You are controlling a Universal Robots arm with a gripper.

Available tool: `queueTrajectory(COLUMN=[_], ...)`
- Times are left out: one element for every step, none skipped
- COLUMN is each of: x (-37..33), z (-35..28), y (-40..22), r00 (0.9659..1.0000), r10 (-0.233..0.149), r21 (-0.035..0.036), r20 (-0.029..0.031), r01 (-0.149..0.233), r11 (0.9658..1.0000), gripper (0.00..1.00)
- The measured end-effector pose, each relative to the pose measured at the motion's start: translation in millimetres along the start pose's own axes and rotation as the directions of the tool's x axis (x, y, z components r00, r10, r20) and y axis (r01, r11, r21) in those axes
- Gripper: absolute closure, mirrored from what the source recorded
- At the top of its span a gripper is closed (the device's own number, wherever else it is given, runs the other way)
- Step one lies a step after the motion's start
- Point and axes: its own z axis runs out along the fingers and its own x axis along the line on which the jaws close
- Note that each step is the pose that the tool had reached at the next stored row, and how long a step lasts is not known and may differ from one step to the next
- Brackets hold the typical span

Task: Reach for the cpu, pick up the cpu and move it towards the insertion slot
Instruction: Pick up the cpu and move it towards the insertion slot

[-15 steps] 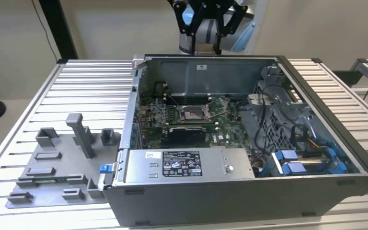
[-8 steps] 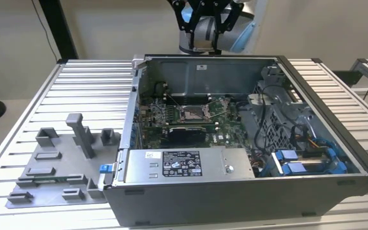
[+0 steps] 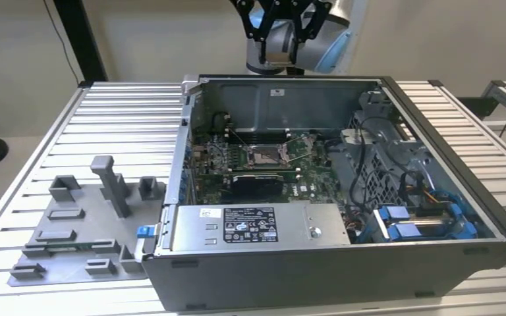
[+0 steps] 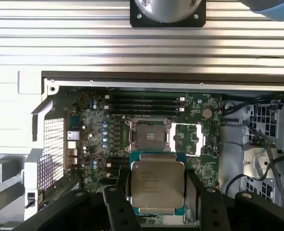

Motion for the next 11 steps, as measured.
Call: queueTrajectory(x=[0.0,0.0,0.0,0.0,0.0,0.0,0.0,0.0,0.0,0.0,0.0], z=[0.3,0.4,0.4,0.4,0.4,0.4,0.5,0.5,0.5,0.5,0.5], y=[1.4,2.3,2.6,2.6,2.8,3.1,3.3,3.4,3.5,3.7,3.8], r00=[1.0,1.0,1.0,1.0,1.0,1.0,1.0,1.0,1.0,1.0,1.0], r10=[0.0,0.0,0.0,0.0,0.0,0.0,0.0,0.0,0.0,0.0,0.0], r21=[-0.0001,0.0,0.0001,0.0,0.0001,0.0,0.0001,0.0,-0.0001,0.0,0.0], r20=[0.0,0.0,0.0,0.0,0.0,0.0,0.0,0.0,0.0,0.0,0.0], r01=[0.0,0.0,0.0,0.0,0.0,0.0,0.0,0.0,0.0,0.0,0.0], r11=[1.0,1.0,1.0,1.0,1.0,1.0,1.0,1.0,1.0,1.0,1.0], gripper=[1.0,1.0,1.0,1.0,1.0,1.0,1.0,1.0,1.0,1.0,1.0])
